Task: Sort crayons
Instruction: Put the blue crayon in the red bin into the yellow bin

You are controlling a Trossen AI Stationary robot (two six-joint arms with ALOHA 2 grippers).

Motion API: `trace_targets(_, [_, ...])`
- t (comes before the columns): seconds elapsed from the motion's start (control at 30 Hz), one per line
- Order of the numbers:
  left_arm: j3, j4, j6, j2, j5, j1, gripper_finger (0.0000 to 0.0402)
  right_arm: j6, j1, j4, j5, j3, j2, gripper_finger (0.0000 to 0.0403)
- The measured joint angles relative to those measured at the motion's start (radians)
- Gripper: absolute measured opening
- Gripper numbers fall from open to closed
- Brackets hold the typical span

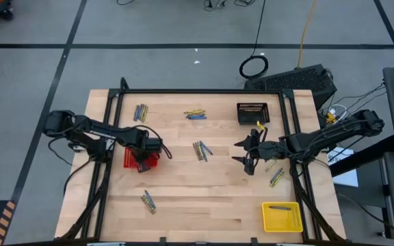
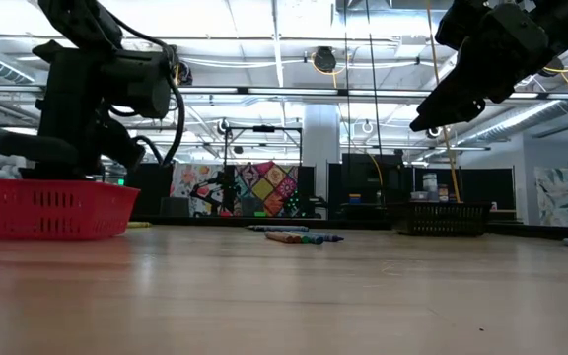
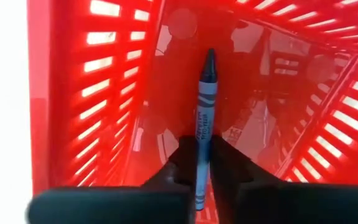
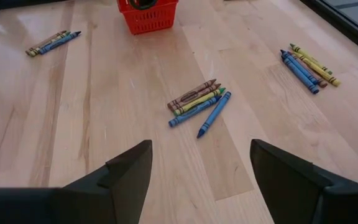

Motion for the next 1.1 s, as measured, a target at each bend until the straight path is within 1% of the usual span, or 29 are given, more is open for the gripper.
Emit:
trace_targets(0.23, [0.039, -0.020, 0.000, -0.025, 0.001, 0.000, 0.0005, 0.000, 0.000, 0.000, 0.000, 0.000, 0.000, 0.0255])
trace_targets(0.37, [0.094, -0.109, 0.000, -0.068, 0.001, 0.000, 0.0003, 0.000, 0.000, 0.000, -0.001, 0.000, 0.000, 0.0255])
trace_targets(0.57, [0.193, -0.226, -0.003, -0.171, -0.001, 0.000, 0.0001, 0.001, 0.000, 0.000, -0.002, 0.000, 0.000, 0.0255])
trace_targets(0.7, [0.254, -0.207, -0.002, -0.263, -0.031, 0.000, 0.0001, -0.011, 0.000, 0.000, -0.002, 0.000, 0.000, 0.0255])
trace_targets(0.8, [0.265, -0.094, 0.022, -0.333, -0.067, 0.000, 0.0001, -0.050, 0.001, 0.013, -0.002, 0.000, 0.022, 0.0255])
trace_targets(0.87, [0.265, 0.017, 0.064, -0.365, -0.083, -0.003, 0.0000, -0.094, 0.001, 0.070, -0.003, -0.009, 0.053, 0.0255])
trace_targets(0.97, [0.258, 0.226, 0.149, -0.376, -0.092, -0.017, 0.0000, -0.159, 0.001, 0.261, -0.005, -0.052, 0.120, 0.0255])
trace_targets(1.1, [0.181, 0.590, 0.260, -0.354, -0.056, -0.034, 0.0000, -0.225, 0.002, 0.591, -0.031, -0.104, 0.234, 0.0255])
